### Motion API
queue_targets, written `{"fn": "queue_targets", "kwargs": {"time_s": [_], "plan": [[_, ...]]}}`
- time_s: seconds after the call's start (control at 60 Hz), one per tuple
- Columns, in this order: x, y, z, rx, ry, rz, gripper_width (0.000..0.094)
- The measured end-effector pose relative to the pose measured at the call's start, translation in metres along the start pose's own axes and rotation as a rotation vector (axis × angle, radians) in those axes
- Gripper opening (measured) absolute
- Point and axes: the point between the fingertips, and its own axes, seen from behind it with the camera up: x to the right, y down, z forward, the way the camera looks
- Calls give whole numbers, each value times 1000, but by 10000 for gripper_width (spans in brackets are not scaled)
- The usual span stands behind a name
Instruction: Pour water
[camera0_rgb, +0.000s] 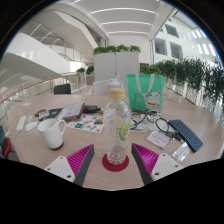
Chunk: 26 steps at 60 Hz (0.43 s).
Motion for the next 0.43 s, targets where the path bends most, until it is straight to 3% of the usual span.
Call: {"fn": "queue_targets", "kwargs": {"time_s": [0.217, 0.433], "plan": [[-58, -11, -126, 34, 132, 40, 822], [-140, -23, -259, 46, 199, 130, 810]]}}
